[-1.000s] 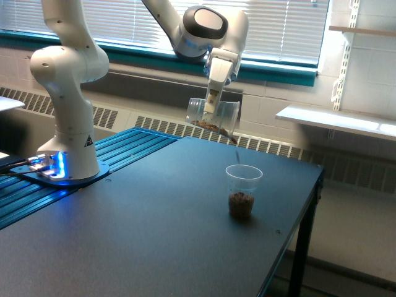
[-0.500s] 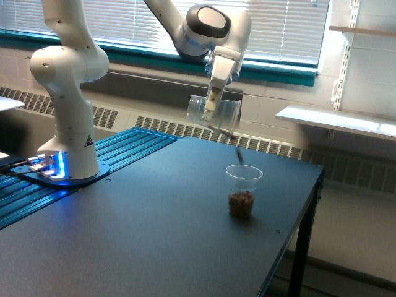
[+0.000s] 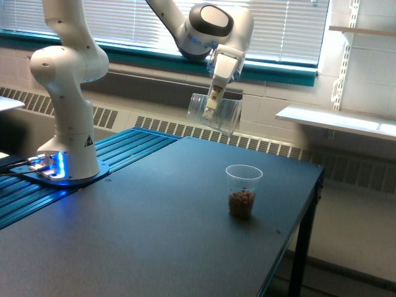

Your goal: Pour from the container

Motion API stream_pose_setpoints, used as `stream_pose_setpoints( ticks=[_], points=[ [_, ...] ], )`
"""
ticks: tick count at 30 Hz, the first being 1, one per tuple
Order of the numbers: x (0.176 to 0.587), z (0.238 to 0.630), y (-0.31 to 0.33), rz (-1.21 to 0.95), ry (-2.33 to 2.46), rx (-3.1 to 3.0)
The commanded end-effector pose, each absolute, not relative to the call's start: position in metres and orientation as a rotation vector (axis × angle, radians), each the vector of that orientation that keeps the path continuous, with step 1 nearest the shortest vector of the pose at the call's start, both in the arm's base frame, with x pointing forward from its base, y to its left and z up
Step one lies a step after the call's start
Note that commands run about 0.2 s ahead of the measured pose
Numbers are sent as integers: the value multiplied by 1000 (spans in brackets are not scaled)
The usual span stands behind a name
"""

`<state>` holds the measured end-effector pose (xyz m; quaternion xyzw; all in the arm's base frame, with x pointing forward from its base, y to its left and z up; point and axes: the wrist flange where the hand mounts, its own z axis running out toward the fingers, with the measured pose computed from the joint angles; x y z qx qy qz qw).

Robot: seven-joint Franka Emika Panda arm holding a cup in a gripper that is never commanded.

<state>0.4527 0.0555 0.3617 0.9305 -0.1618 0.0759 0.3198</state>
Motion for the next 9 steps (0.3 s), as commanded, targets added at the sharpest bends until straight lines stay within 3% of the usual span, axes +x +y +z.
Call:
stream_pose_setpoints(
  ticks=[1,9],
  points=[
    [453,360,58,189,-384,2442],
    [451,359,54,191,-390,2453]
  ],
)
